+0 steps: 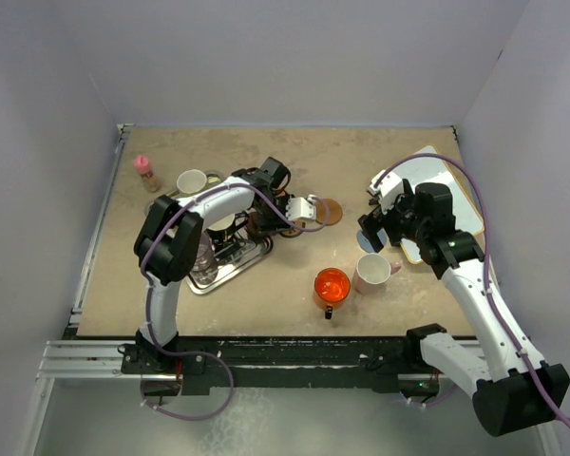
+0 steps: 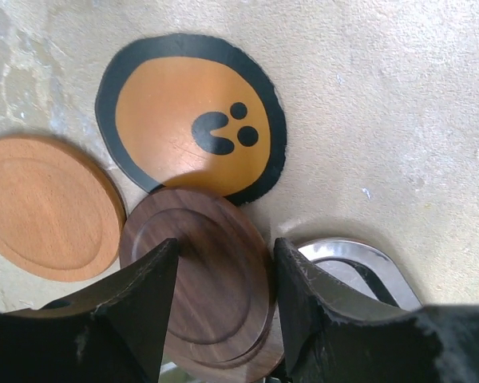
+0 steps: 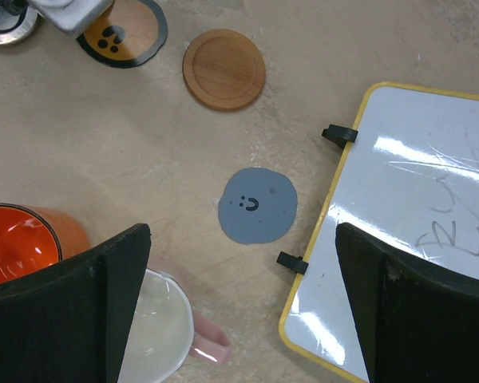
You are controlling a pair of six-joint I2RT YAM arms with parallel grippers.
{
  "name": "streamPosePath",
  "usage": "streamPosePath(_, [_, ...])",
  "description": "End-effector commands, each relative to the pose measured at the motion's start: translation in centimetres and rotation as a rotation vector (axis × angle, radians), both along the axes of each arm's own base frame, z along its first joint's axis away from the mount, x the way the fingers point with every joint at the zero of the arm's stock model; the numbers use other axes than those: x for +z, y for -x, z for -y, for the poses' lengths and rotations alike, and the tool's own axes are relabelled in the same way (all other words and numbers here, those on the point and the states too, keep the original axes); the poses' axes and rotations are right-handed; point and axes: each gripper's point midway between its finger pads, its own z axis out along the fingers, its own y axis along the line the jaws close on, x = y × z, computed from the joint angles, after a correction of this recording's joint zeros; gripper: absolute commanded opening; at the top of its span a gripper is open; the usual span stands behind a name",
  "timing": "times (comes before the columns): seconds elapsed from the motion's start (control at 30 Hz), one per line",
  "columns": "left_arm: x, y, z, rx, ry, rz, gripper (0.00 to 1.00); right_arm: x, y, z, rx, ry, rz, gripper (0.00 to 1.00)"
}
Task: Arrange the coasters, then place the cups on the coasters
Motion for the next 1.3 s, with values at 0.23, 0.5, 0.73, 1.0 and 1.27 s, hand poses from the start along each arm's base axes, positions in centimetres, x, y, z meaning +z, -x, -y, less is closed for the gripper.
streamPosePath(0.23, [-0.6, -0.8, 1.9, 0.072, 0.108, -0.029, 0.43, -0.1, -0.1, 0.0, 0.007, 0.017, 0.010, 1.00])
streamPosePath(0.5, [-0.9, -3.3, 3.4, 0.163, 0.166, 0.070, 0.42, 0.0, -0.2, 0.2, 0.001, 0.020, 0.012, 1.00])
streamPosePath(0.73, [0.6, -6.7, 4.6, 0.252, 0.240, 0.196, 0.42, -0.1, -0.2, 0.3, -0.006, 0.026, 0.010, 1.00])
streamPosePath(1.0, [7.2, -6.7, 5.7, 0.279, 0.394, 0.236, 0.59, 0.0, -0.3, 0.4, -0.013, 0.024, 0.013, 1.00])
streamPosePath(1.27, [7.5, -1.6, 2.7, 0.079, 0.256, 0.182, 0.76, 0.1, -0.2, 0.4, -0.013, 0.025, 0.013, 1.00])
